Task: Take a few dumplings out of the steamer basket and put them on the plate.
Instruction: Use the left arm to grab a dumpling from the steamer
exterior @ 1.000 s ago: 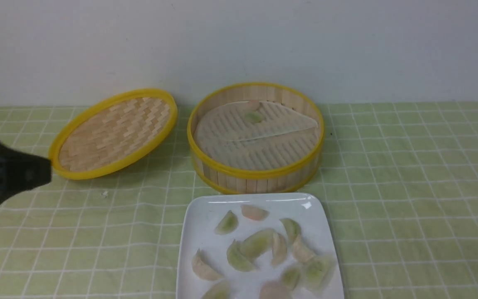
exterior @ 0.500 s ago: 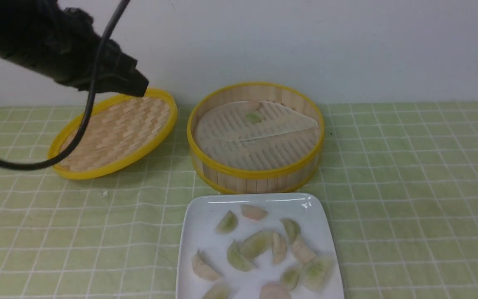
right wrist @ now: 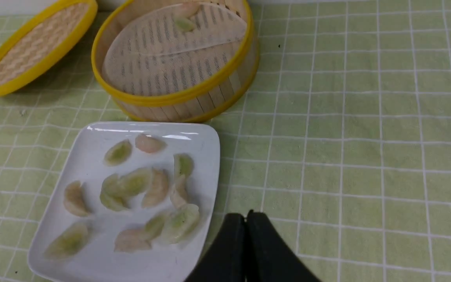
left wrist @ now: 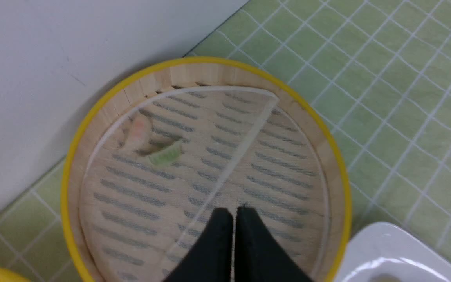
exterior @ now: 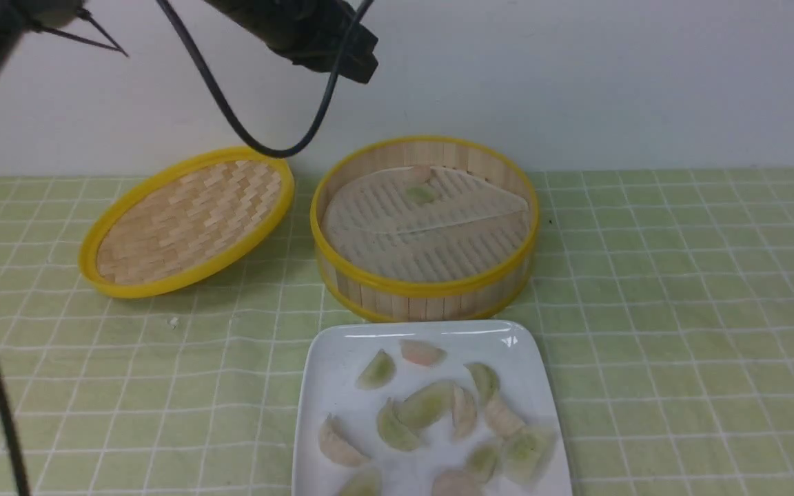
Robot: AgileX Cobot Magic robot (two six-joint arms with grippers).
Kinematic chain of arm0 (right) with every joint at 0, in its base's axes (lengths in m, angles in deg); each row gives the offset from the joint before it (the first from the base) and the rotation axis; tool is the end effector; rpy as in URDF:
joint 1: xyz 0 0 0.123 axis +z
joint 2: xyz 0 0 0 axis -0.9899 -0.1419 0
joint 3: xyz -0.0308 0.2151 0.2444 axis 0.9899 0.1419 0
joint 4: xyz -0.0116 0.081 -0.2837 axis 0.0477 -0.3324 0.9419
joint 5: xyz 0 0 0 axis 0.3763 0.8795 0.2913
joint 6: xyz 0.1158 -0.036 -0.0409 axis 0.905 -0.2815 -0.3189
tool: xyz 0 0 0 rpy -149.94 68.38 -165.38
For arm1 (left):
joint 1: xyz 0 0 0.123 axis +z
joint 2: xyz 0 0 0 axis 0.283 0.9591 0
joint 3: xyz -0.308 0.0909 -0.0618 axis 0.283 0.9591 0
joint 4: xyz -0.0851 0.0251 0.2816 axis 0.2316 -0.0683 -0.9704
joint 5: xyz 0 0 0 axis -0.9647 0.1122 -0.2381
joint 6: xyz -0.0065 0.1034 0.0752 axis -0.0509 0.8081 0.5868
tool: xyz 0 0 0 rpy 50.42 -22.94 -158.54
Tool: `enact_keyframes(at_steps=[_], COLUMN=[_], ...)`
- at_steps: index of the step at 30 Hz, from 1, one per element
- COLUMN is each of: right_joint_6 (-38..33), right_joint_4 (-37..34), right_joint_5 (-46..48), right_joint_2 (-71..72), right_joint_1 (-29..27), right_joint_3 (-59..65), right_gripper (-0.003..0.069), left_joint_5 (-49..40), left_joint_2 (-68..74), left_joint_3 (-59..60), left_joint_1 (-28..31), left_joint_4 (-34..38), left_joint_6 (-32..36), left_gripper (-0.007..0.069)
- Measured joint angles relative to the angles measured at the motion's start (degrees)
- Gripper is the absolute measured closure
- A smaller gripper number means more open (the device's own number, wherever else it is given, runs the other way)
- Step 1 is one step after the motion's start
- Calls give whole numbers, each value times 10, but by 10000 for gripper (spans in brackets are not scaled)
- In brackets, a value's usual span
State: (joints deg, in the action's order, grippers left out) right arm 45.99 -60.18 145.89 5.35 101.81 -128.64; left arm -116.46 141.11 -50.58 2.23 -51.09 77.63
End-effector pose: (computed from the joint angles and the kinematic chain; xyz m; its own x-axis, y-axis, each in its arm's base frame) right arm 0.1113 0.0405 0.4003 -0.6885 0.0585 -0.7229 -0.1481 0.9644 0.2191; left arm 0.5364 -0.1950 0.3718 -0.5132 0.4543 -0.7282 0.7290 0.6786 -0.0905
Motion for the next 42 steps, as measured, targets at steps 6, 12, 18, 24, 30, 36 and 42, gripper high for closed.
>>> enact_keyframes(at_steps=[6, 12, 18, 24, 30, 36, 42], right_joint_6=[0, 2, 4, 10, 11, 12, 12], right_joint_4=[0, -5, -7, -9, -11, -13, -13], right_joint_5=[0, 1, 22, 52, 69, 76, 77], right_joint_2=[-4, -5, -5, -5, -5, -5, -5], right_joint_1=[0, 0, 0, 0, 0, 0, 0], right_joint_3=[0, 0, 0, 0, 0, 0, 0], right_gripper=[673, 673, 673, 673, 673, 673, 673], left_joint_5=[17, 74, 150, 174, 201, 217, 237], left_joint_2=[123, 209, 261, 285, 305, 323, 331], left_joint_3=[-99, -133, -133, -133, -134, -134, -134], left_joint_1=[0, 0, 0, -3, -16, -21, -21], left_joint_4=[-1, -1, 20, 63, 68, 69, 70], left_joint_6=[40, 44, 61, 152, 193, 214, 217], left_gripper=[631, 631, 630, 564, 368, 150, 103])
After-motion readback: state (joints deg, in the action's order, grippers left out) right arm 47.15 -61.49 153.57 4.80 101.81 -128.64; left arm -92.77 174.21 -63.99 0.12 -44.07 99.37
